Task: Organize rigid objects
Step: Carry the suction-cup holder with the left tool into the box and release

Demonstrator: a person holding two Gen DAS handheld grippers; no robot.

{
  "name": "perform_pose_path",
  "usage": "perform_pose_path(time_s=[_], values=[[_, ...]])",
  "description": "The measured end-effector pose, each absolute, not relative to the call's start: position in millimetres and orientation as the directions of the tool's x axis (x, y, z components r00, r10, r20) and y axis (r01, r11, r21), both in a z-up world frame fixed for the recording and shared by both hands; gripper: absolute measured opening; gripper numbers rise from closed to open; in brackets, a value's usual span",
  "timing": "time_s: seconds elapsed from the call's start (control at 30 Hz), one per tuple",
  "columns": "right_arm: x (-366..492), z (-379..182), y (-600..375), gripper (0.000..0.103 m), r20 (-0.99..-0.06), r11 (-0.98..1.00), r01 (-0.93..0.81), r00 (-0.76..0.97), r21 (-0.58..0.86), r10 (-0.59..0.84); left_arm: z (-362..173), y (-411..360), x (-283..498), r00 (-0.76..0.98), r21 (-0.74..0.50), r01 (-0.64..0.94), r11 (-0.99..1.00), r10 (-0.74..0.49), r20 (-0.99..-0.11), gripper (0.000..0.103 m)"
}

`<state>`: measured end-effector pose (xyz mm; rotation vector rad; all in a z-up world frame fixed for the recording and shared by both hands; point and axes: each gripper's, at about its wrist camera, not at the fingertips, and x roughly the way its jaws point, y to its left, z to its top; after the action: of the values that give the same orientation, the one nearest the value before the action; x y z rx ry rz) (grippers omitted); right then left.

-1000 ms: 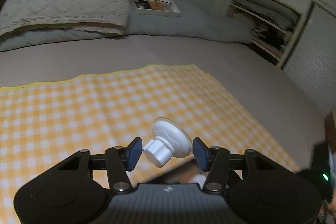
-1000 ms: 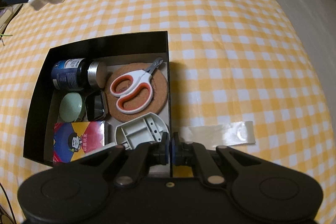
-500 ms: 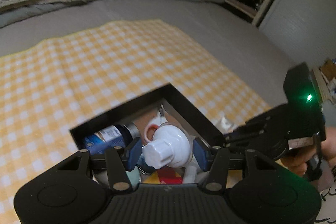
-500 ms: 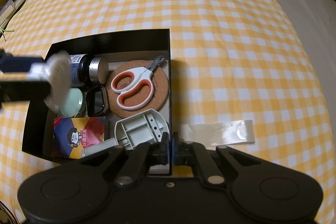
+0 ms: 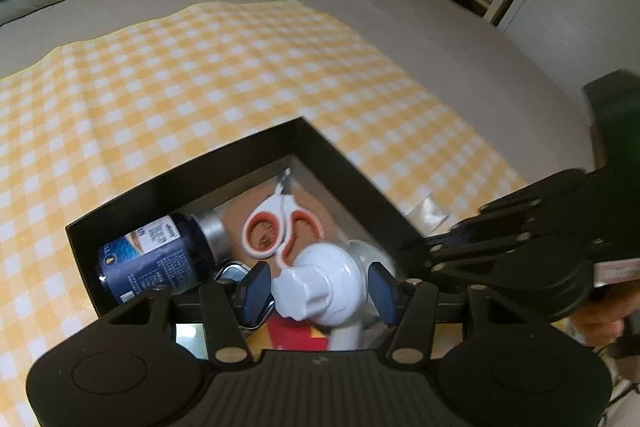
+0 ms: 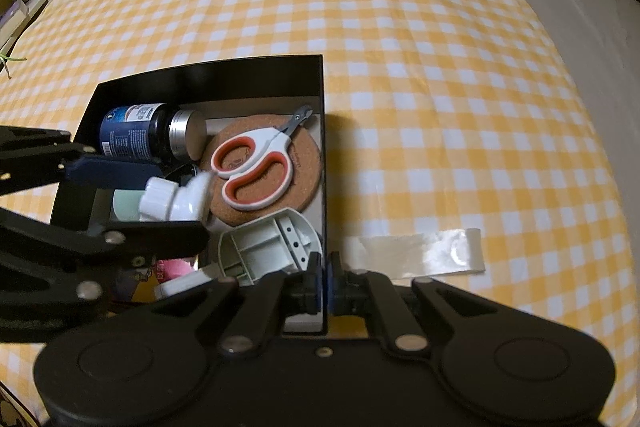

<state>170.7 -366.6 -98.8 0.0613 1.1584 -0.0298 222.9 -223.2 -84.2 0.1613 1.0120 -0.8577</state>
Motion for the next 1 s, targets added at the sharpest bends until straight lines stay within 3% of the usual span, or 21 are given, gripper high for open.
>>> perform_pose_path(time_s=[0.17, 0.37, 0.53, 0.6, 0.67, 0.8, 0.9, 0.97, 1.0], values=[[171.6, -98.4, -367.5, 0.003, -0.916, 0.998, 0.058, 0.401, 0.033, 0.008, -90.5, -222.0, 226.0, 0.249, -0.272, 0.678, 0.683, -0.562, -0.789, 0.055], [171.6, -98.3, -367.5, 0.003, -0.916, 0.998, 0.058, 0.401, 0.033, 0.007, -92.9, -213.4, 233.6, 0.214, -0.426, 0.598, 0.679, -0.648, -0.731, 0.054], [172.2, -98.2, -368.0, 0.003, -0.917, 0.998, 0.06, 0.4, 0.034, 0.008, -94.2, -214.0, 231.6, 0.235, -0.374, 0.609, 0.7, -0.609, -0.757, 0.055], [171.9, -98.1, -367.9, 0.003, -0.917, 0.998, 0.059, 0.4, 0.034, 0.007, -93.5, -213.4, 230.1, 0.236, -0.355, 0.622, 0.698, -0.6, -0.765, 0.059], [172.0, -98.4, -367.6, 0.003, -0.916, 0.998, 0.06, 0.4, 0.034, 0.007, -93.2, -212.8, 228.7, 0.222, -0.357, 0.623, 0.696, -0.594, -0.773, 0.072], [171.6, -98.4, -367.2, 0.003, -0.916, 0.998, 0.06, 0.401, 0.034, 0.007, -89.3, -211.9, 220.9, 0.233, -0.315, 0.648, 0.694, -0.574, -0.785, 0.074], [171.4, -98.2, -366.8, 0.003, -0.916, 0.998, 0.061, 0.401, 0.032, 0.005, -89.7, -210.1, 220.7, 0.26, -0.301, 0.634, 0.712, -0.563, -0.785, 0.07], [171.3, -98.4, -366.9, 0.003, -0.916, 0.998, 0.061, 0.401, 0.032, 0.005, -90.3, -209.4, 222.9, 0.274, -0.303, 0.62, 0.723, -0.562, -0.78, 0.053], [171.1, -98.4, -366.8, 0.003, -0.916, 0.998, 0.061, 0.401, 0.032, 0.005, -90.9, -209.4, 224.1, 0.28, -0.306, 0.615, 0.727, -0.564, -0.777, 0.051]])
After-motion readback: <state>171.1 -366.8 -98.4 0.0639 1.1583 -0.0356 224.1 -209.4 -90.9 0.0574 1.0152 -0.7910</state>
